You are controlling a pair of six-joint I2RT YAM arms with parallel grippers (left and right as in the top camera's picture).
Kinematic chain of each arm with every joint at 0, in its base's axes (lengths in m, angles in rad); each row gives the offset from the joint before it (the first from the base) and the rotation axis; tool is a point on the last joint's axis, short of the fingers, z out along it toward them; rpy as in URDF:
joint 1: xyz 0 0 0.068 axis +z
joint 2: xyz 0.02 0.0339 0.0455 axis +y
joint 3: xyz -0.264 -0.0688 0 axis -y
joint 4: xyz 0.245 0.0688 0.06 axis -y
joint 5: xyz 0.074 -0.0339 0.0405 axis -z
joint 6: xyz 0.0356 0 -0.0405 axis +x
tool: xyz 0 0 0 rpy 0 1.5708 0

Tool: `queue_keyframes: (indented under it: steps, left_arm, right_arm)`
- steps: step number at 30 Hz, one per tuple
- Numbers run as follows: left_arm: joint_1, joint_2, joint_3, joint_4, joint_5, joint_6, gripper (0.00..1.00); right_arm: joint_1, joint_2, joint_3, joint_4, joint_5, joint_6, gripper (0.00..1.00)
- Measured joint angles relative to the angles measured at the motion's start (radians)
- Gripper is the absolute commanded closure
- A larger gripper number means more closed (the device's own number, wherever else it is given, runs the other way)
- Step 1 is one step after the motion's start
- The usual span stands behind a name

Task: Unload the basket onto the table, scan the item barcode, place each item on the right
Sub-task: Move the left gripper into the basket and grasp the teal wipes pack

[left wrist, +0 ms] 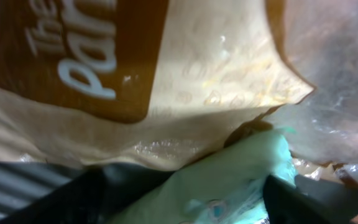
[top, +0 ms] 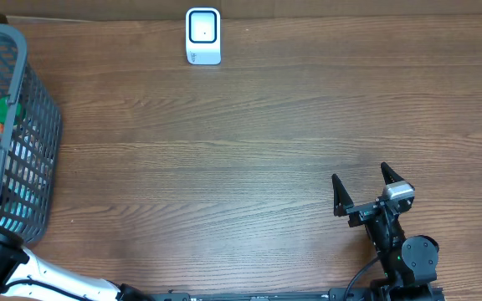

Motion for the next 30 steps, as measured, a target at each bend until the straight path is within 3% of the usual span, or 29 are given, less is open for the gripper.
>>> queue_keyframes:
  steps: [3,4,6,17,24,30]
  left_arm:
    - [0.0,0.004,0.0,-0.009,0.011,0.0,0.57]
    - [0.0,0.005,0.0,-0.011,0.02,0.006,0.79]
    - [0.0,0.008,0.0,-0.013,0.039,0.003,0.96]
    - [0.0,0.024,0.058,-0.072,0.042,-0.014,0.96]
    - [-0.023,0.043,0.277,-0.225,0.02,-0.034,0.96]
    - [-0.105,0.024,0.449,-0.27,0.016,-0.073,0.96]
  right_arm:
    - [0.0,0.0,0.0,0.0,0.0,0.0,0.0]
    - [0.0,0.0,0.0,-0.001,0.0,0.0,0.0]
    - [0.0,0.0,0.0,0.0,0.0,0.0,0.0]
    - [0.0,0.0,0.0,0.0,0.0,0.0,0.0]
    - [0.0,0.0,0.0,-0.001,0.0,0.0,0.0]
    - [0.0,0.0,0.0,0.0,0.0,0.0,0.0]
